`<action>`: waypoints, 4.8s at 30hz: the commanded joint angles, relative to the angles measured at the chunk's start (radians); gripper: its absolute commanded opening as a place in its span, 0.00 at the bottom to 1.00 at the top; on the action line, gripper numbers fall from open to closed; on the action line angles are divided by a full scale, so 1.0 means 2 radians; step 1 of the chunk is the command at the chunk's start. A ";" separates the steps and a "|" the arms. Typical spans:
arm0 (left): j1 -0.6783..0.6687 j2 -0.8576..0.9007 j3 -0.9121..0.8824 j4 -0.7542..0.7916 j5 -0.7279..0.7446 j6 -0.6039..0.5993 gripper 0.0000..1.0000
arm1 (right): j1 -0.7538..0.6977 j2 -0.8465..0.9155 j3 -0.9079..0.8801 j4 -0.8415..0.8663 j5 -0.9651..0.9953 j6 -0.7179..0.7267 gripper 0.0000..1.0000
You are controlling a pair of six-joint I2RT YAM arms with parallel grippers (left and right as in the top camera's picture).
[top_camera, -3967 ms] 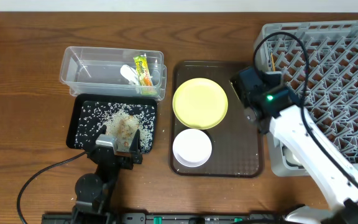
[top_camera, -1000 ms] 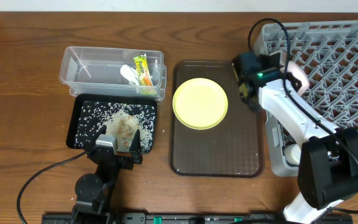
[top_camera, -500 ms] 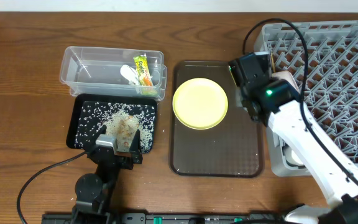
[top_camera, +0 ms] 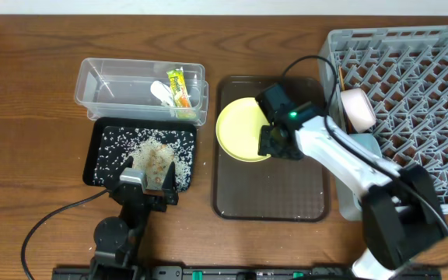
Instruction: Sort waste into correct bins and load items into the dishwasher rack
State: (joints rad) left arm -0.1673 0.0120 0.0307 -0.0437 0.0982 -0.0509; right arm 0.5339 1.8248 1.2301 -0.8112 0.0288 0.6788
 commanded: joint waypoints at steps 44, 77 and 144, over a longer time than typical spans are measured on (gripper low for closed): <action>0.002 -0.004 -0.013 -0.007 0.003 0.005 0.98 | -0.293 -0.241 0.016 0.099 0.464 -0.378 0.01; 0.002 -0.004 -0.013 -0.007 0.003 0.005 0.98 | -0.153 -0.370 0.016 -0.011 0.047 -0.302 0.99; 0.002 -0.004 -0.013 -0.007 0.003 0.005 0.98 | -0.141 -0.910 -0.584 0.309 -0.121 -0.404 0.99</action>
State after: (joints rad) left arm -0.1661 0.0113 0.0303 -0.0437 0.0986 -0.0509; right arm 0.2527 0.0124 0.0795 -0.2382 -0.2119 -0.1181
